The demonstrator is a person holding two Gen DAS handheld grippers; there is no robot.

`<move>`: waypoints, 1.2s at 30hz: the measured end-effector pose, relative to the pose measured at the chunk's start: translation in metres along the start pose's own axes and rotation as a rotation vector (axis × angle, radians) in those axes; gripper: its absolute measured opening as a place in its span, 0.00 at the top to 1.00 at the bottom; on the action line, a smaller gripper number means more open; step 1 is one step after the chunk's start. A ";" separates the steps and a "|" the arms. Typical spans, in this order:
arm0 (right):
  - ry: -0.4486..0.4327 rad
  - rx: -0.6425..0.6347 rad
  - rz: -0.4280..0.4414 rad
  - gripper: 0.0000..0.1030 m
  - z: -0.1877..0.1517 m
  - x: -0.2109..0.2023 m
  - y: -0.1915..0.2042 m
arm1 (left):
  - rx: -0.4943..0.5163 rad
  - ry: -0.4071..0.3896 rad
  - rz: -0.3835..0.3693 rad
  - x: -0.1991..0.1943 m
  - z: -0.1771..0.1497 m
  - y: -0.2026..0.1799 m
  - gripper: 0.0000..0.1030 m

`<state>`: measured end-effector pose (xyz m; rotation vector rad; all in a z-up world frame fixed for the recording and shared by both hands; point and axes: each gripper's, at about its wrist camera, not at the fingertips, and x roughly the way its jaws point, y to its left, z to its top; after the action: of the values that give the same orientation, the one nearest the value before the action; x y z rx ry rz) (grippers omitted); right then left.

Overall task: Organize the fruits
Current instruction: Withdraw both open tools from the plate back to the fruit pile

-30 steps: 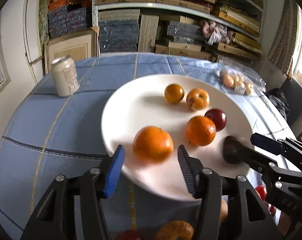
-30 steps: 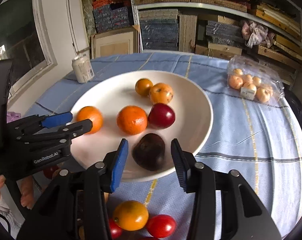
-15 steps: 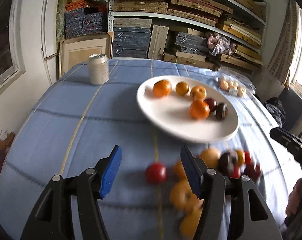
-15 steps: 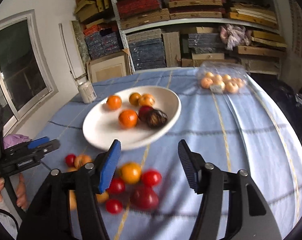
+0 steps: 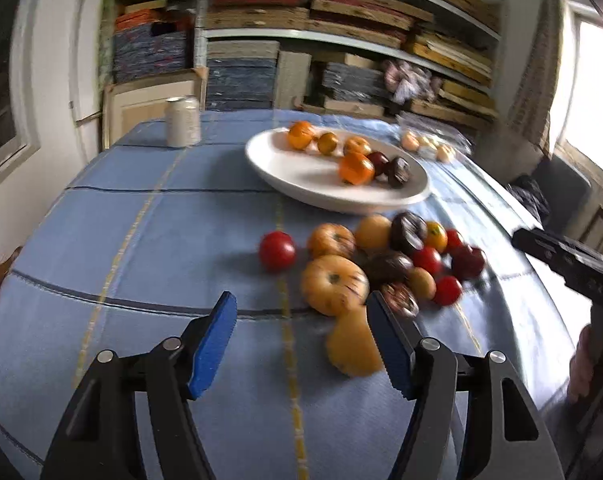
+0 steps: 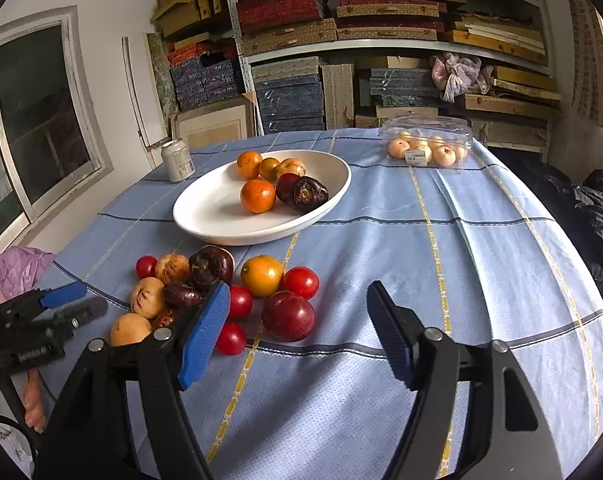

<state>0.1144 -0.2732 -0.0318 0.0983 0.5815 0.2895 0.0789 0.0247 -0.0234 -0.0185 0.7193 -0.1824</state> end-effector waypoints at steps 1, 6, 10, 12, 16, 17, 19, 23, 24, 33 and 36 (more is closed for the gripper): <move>0.005 0.001 0.001 0.33 0.001 0.001 0.000 | 0.021 0.009 -0.007 0.002 -0.001 -0.005 0.34; 0.020 -0.001 0.009 0.29 0.001 0.003 0.001 | 0.078 0.017 -0.016 0.006 -0.005 -0.019 0.28; 0.046 -0.033 0.001 0.27 -0.003 0.010 0.009 | 0.102 0.046 -0.014 0.015 -0.007 -0.024 0.27; 0.057 -0.054 -0.004 0.27 -0.005 0.013 0.013 | 0.100 0.055 -0.014 0.018 -0.007 -0.024 0.27; 0.072 -0.082 -0.015 0.27 -0.008 0.018 0.018 | 0.098 0.074 -0.011 0.024 -0.006 -0.022 0.27; 0.074 -0.086 -0.017 0.27 -0.008 0.018 0.019 | 0.100 0.075 -0.011 0.025 -0.006 -0.022 0.27; 0.078 -0.091 -0.025 0.27 -0.008 0.020 0.019 | 0.103 0.081 -0.009 0.026 -0.007 -0.022 0.27; 0.092 -0.087 -0.039 0.27 -0.009 0.025 0.016 | 0.102 0.100 -0.005 0.030 -0.007 -0.022 0.27; 0.094 -0.084 -0.041 0.27 -0.009 0.025 0.016 | 0.100 0.107 -0.007 0.032 -0.008 -0.022 0.27; 0.100 -0.072 -0.057 0.23 -0.009 0.029 0.012 | 0.084 0.129 -0.008 0.036 -0.008 -0.018 0.23; 0.099 -0.068 -0.062 0.18 -0.009 0.029 0.011 | 0.074 0.137 -0.003 0.036 -0.009 -0.016 0.20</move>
<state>0.1293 -0.2541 -0.0529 0.0002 0.6712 0.2546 0.0972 0.0033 -0.0527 0.0637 0.8486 -0.2147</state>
